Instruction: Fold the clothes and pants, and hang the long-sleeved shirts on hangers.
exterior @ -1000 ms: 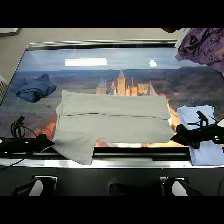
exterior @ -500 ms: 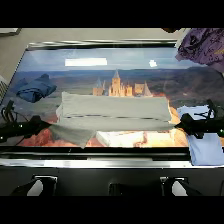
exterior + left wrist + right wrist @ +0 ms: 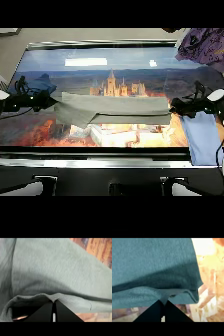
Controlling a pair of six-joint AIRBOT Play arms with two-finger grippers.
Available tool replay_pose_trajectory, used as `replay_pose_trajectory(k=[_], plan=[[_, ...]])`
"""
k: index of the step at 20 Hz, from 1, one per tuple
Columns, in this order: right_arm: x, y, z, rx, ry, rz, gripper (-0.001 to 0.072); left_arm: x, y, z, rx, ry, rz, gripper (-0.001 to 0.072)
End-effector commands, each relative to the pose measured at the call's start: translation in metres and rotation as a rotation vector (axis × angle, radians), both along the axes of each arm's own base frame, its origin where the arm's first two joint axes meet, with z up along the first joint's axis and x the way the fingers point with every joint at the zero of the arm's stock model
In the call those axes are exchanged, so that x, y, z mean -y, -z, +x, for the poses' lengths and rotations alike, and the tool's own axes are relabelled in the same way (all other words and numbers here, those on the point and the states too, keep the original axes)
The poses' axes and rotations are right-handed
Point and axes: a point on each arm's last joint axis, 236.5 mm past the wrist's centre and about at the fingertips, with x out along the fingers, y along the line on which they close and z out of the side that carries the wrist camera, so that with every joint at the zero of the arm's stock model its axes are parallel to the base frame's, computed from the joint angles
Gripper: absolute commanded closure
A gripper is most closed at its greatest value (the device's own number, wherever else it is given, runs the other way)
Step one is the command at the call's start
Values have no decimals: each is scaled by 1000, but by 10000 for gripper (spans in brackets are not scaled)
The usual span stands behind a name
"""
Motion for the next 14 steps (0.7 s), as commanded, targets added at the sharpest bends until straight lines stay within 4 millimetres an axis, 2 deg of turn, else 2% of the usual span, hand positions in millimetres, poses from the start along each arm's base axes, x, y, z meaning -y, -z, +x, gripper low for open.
replay_pose_trajectory(k=[1,5,8,14], plan=[[15,7,37,19,1,-107,688,-2,13,43,-10,6,-8,693],[23,8,64,38,13,-116,688,-7,23,70,-27,-6,-25,694],[27,15,78,47,26,-114,688,-10,30,83,-31,-15,-30,694],[20,57,86,-4,49,-57,687,-10,71,94,-87,-46,-40,692]])
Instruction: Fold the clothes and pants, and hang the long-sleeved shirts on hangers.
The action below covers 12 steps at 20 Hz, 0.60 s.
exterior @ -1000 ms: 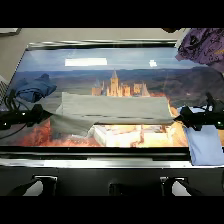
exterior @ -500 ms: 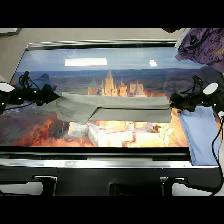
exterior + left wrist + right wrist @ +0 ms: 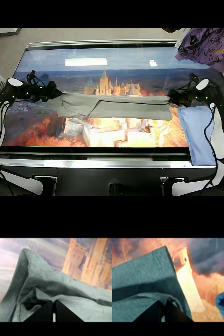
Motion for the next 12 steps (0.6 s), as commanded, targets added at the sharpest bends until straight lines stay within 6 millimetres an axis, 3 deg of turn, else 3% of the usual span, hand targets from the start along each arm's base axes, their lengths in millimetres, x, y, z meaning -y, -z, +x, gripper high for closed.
replay_pose_trajectory(k=[1,3,4,6,7,8,10,12], plan=[[-5,21,4,-24,16,36,686,2,23,6,-28,-12,-2,691],[-7,26,4,-28,2,43,684,5,31,5,-42,-7,-4,668],[-7,26,4,-29,-1,43,657,6,33,7,-38,-11,-1,594],[-9,26,2,-36,-2,51,455,4,30,14,-14,-24,9,353],[-12,24,0,-50,-4,64,412,3,25,18,0,-27,12,221],[-12,20,-3,-71,10,76,351,1,17,22,18,-24,15,160],[-4,-3,0,-81,31,95,303,-3,-8,30,63,-14,19,160],[22,-30,6,-54,76,107,264,-8,-35,32,101,2,25,160]])
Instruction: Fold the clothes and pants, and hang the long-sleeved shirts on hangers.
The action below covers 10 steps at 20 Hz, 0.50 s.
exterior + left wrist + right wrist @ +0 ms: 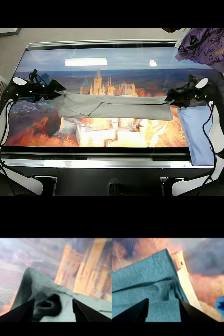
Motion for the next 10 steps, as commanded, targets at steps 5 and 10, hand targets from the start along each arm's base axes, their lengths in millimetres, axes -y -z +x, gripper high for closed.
replay_pose_trajectory(k=[5,10], plan=[[41,-15,-28,-62,6,241,180,-25,-68,-14,80,78,188,160],[13,19,-35,-110,-109,389,154,-30,-89,-25,94,84,251,161]])
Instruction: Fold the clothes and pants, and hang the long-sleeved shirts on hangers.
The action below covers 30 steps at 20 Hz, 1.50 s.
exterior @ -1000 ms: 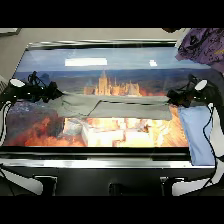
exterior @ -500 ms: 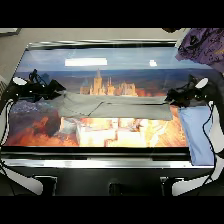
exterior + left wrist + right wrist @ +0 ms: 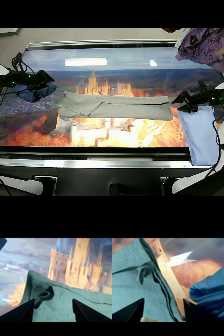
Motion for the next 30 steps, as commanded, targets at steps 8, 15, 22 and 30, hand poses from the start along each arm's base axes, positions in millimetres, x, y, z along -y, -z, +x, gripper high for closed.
replay_pose_trajectory(k=[8,15,22,30], plan=[[-25,29,0,1,-83,124,155,-5,-12,-7,1,-7,40,162],[-69,34,16,32,-170,70,680,-2,-12,-7,-6,-21,25,225],[-48,-69,16,122,-51,-77,686,102,6,-5,-29,139,-58,692],[-55,-171,-4,225,94,-94,686,344,54,-41,-56,349,-306,692]])
